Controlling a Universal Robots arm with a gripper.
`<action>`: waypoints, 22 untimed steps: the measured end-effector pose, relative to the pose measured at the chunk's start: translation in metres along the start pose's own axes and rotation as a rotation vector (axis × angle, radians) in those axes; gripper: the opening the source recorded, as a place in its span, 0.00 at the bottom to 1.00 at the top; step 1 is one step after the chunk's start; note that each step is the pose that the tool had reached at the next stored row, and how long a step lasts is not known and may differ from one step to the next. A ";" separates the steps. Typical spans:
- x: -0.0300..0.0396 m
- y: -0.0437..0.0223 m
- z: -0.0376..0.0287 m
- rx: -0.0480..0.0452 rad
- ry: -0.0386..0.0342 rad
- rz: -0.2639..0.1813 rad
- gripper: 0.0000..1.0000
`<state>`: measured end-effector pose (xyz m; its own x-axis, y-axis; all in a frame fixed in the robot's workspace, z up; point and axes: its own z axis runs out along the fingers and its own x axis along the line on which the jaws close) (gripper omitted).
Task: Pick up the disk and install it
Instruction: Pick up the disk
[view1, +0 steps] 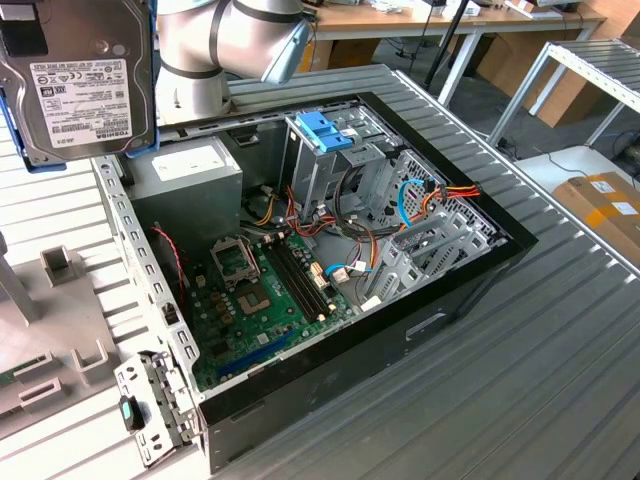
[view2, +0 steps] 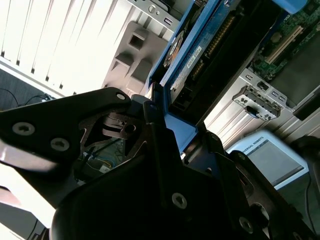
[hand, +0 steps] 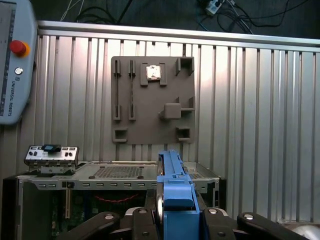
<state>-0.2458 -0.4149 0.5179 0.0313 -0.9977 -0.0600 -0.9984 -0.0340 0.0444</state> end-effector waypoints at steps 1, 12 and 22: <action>0.0000 -0.0004 0.0001 0.0000 0.0000 0.000 0.37; 0.0002 -0.0044 0.0013 0.0000 0.0008 0.000 0.37; 0.0005 -0.0087 0.0025 -0.0001 0.0018 0.000 0.37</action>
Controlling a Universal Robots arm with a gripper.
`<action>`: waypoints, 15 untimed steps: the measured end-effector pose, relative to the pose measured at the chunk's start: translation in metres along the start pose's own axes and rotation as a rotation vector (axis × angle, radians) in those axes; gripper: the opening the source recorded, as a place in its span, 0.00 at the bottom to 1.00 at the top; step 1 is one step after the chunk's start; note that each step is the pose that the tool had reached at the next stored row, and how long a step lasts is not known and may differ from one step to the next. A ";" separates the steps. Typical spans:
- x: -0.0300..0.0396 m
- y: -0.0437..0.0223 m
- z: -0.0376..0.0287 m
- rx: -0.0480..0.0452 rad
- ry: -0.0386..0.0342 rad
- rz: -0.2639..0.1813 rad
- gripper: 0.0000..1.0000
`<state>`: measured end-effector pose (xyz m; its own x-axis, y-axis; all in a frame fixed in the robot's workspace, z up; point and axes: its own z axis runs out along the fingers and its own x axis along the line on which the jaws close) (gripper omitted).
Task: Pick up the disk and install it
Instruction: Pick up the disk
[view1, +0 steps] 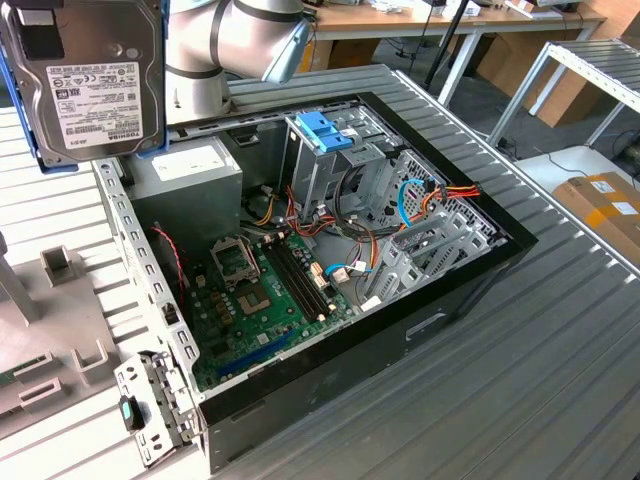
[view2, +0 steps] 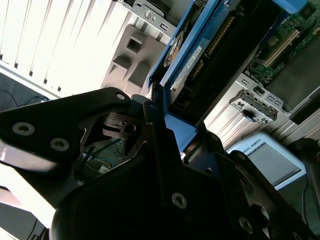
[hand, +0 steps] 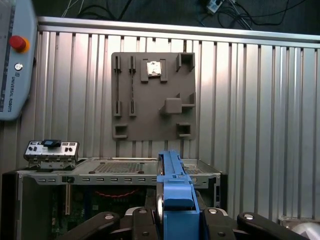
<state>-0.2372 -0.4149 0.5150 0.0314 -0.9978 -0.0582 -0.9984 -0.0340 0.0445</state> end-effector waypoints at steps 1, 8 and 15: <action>0.0000 -0.0002 0.0001 0.0000 0.0001 0.000 0.37; 0.0001 -0.0026 0.0007 0.0000 0.0004 0.000 0.37; 0.0003 -0.0051 0.0013 0.0000 0.0008 0.000 0.37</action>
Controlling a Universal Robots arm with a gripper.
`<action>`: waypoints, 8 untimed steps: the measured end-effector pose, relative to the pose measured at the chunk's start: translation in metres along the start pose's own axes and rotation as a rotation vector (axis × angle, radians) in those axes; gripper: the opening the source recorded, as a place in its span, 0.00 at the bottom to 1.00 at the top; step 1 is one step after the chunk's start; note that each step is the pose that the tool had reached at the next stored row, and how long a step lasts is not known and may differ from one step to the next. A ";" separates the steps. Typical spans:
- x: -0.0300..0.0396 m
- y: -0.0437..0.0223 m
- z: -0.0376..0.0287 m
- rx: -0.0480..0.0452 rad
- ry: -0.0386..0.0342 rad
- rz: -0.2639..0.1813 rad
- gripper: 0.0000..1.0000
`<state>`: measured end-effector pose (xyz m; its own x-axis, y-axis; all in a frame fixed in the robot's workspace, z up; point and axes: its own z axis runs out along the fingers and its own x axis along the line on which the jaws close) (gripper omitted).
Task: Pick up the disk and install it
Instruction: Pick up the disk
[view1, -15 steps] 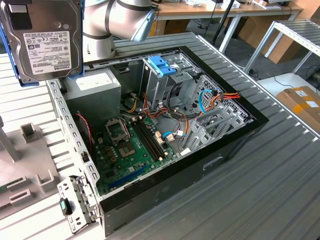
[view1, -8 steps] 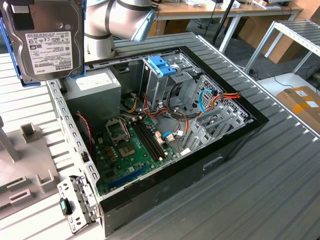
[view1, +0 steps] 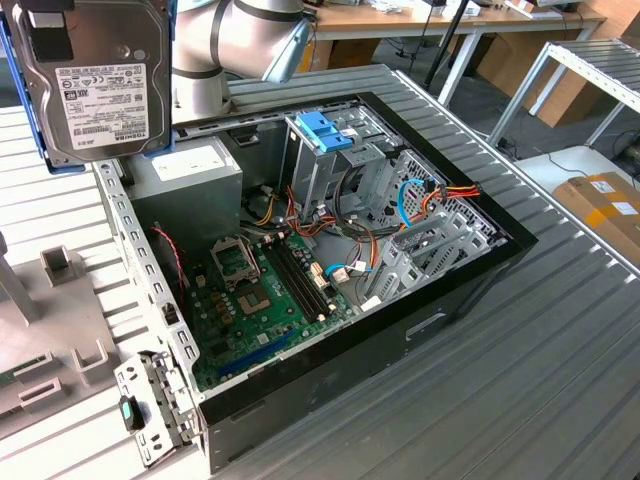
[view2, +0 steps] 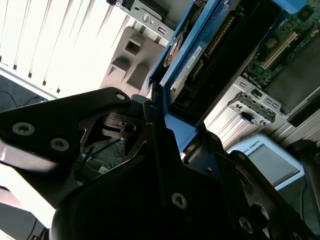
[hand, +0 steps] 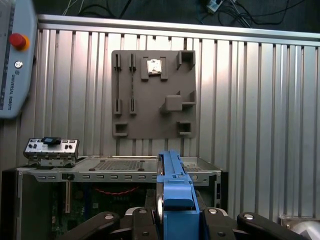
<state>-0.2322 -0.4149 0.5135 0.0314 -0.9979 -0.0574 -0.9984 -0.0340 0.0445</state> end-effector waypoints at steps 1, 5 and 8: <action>0.0000 -0.0003 0.0001 0.0000 0.0001 0.000 0.37; 0.0001 -0.0014 0.0004 0.0000 0.0002 0.000 0.37; 0.0001 -0.0023 0.0007 0.0000 0.0003 0.000 0.37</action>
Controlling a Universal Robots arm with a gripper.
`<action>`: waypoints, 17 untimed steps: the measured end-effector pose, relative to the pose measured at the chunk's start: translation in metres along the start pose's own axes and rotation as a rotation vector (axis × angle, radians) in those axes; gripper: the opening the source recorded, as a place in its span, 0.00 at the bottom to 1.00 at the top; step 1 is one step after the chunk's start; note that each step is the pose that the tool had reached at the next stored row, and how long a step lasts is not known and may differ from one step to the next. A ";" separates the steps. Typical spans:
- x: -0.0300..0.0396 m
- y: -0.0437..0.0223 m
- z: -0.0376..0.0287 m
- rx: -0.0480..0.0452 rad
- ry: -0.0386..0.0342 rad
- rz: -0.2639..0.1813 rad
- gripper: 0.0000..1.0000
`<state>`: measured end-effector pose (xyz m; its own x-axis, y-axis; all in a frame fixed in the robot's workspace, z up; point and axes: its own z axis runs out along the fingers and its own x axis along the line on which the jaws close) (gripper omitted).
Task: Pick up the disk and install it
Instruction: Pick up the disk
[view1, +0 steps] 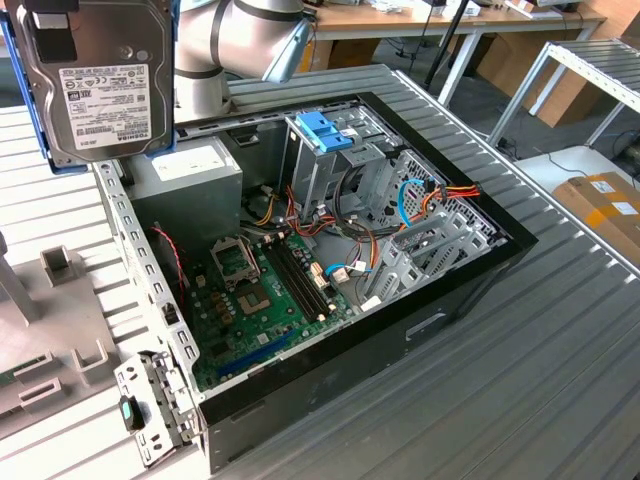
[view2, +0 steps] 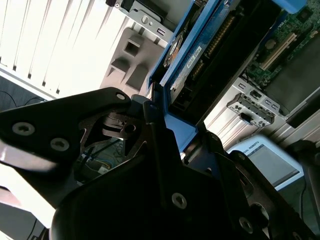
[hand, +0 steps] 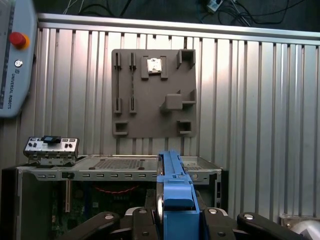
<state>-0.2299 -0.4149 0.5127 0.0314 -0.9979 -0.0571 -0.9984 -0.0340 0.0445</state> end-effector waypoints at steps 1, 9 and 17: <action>0.0000 -0.0003 0.0001 0.0000 0.0000 0.000 0.37; 0.0002 -0.0034 0.0011 0.0000 0.0006 0.000 0.37; 0.0004 -0.0071 0.0023 -0.0001 0.0014 0.000 0.37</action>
<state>-0.2229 -0.4149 0.5100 0.0314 -0.9980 -0.0556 -0.9984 -0.0339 0.0446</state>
